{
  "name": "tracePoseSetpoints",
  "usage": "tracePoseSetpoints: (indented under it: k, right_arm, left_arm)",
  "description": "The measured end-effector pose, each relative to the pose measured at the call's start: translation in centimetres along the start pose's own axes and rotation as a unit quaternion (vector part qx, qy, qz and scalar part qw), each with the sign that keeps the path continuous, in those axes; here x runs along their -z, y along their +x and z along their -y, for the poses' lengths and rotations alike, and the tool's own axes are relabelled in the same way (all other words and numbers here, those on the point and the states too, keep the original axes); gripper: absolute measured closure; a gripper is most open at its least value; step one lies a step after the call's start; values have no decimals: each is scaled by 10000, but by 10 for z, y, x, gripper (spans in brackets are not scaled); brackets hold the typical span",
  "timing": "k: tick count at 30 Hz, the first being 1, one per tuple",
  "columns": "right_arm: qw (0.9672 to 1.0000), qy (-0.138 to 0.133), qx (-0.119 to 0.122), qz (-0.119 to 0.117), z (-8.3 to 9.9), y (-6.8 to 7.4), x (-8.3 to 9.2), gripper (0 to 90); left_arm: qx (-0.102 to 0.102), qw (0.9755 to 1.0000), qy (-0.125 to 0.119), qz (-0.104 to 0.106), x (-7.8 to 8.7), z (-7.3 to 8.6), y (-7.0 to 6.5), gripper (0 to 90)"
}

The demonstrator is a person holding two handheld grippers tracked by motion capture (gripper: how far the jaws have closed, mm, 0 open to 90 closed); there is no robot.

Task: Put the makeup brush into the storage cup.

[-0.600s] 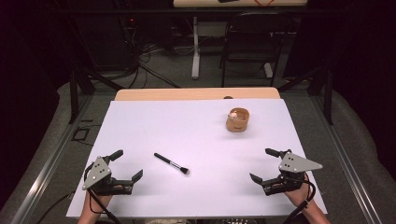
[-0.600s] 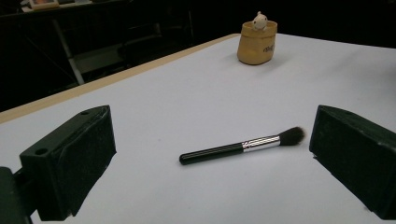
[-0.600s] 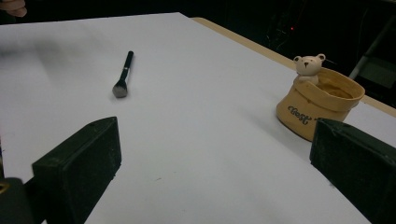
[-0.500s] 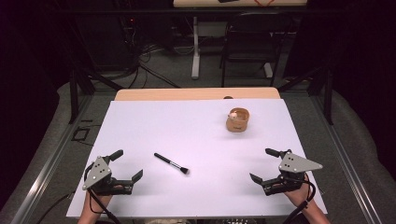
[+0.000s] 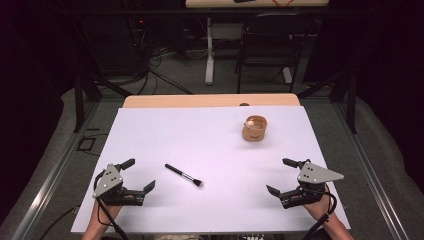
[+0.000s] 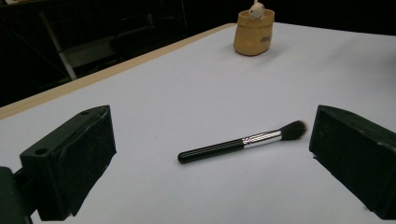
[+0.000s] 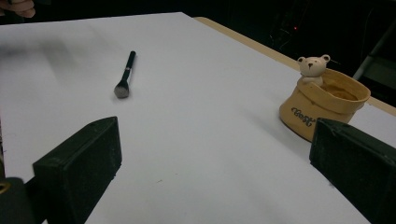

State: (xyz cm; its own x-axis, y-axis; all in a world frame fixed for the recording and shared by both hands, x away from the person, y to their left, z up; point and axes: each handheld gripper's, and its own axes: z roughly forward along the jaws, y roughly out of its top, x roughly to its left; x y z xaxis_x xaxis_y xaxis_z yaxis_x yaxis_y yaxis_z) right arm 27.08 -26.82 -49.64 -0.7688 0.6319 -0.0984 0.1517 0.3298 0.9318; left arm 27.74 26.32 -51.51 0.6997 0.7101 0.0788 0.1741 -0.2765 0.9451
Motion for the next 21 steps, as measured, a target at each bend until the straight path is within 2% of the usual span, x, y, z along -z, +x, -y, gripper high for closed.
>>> tracePoseSetpoints:
  k: [1, 2, 5, 9, 10, 11, 15, 16, 17, 18, 19, 20, 21]
  right_arm:
    - [10000, 0, 0, 0, 0, 0, 0, 17]
    - [10000, 7, -3, 8, 0, 0, 0, 17]
    - [10000, 6, -14, 16, 0, -1, 1, 17]
    - [10000, -34, -19, 6, 0, -1, 0, 17]
    - [10000, -30, -21, 15, 0, -1, -1, 17]
    - [10000, -30, -21, 15, 0, -1, -1, 17]
    - [10000, -20, -13, -16, -1, -1, -1, 17]
    - [10000, -22, -27, -19, -1, -1, -1, 17]
    - [10000, -22, -27, -19, -1, -1, -1, 17]
    - [10000, -54, -9, -13, -1, -1, -1, 18]
    - [10000, -54, -9, -13, -1, -1, -1, 18]
    - [10000, -35, -30, -19, 0, -2, -1, 18]
    - [10000, -35, -30, -19, 0, -2, -1, 18]
  left_arm:
    - [-49, 10000, 27, 24, -1, -1, 0, 3]
    - [-169, 9997, 154, 52, -2, -5, 1, 3]
    - [-166, 9996, 208, 115, -3, -8, 3, 3]
    - [-286, 9981, 514, 171, -8, -15, 9, 4]
    - [-315, 9969, 662, 299, -12, -19, 13, 4]
    - [-315, 9969, 662, 299, -12, -19, 13, 4]
    - [-585, 9924, 1008, 389, -19, -30, 17, 4]
    - [-690, 9897, 1154, 482, -23, -36, 20, 4]
    - [-690, 9897, 1154, 482, -23, -36, 20, 4]
    - [-797, 9870, 1279, 550, -28, -42, 21, 4]
    - [-797, 9870, 1279, 550, -28, -42, 21, 4]
    - [-917, 9829, 1451, 660, -33, -47, 23, 4]
    - [-917, 9829, 1451, 660, -33, -47, 23, 4]
